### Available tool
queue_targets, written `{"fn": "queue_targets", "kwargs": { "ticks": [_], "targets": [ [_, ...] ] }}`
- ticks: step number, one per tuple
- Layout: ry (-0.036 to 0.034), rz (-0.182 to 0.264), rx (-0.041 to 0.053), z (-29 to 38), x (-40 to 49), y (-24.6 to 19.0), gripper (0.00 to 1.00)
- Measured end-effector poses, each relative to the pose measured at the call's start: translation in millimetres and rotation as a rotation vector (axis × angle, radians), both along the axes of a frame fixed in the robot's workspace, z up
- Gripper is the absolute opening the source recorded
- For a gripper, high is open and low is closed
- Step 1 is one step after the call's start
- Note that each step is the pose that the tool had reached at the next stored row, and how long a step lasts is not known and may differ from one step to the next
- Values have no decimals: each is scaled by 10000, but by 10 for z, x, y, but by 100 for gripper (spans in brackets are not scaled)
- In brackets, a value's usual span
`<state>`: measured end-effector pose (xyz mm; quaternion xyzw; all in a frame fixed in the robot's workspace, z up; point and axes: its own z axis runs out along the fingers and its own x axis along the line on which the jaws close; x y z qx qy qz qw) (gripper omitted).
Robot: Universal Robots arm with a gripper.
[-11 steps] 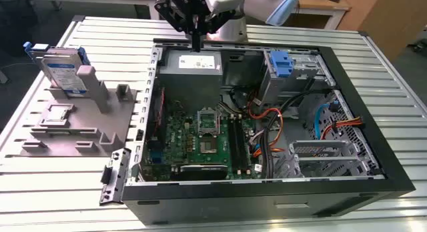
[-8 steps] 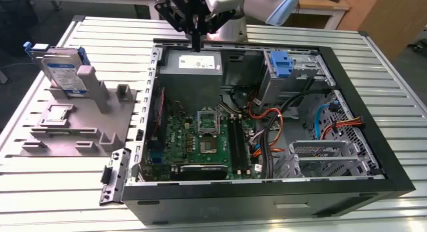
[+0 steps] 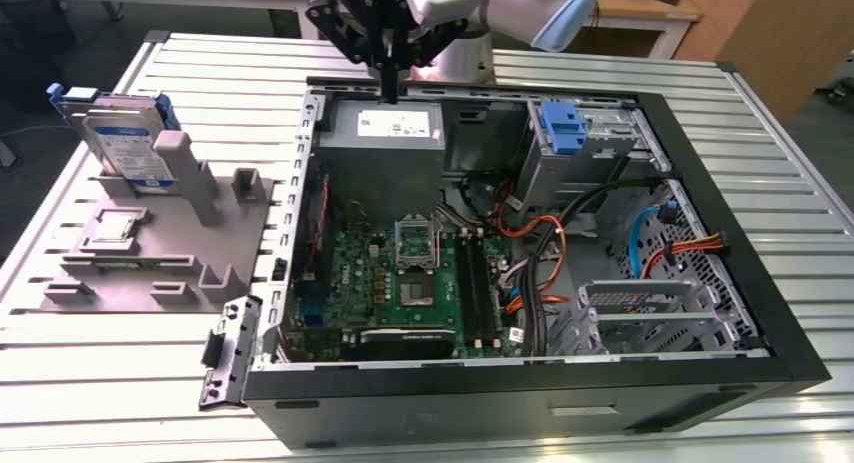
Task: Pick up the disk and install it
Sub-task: 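Reach for the disk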
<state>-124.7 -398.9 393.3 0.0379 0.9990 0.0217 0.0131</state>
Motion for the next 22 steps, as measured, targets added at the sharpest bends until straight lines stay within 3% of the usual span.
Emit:
{"fn": "queue_targets", "kwargs": {
  "ticks": [22],
  "targets": [
    [0,-1,0,-2,-65,0,10]
  ]
}}
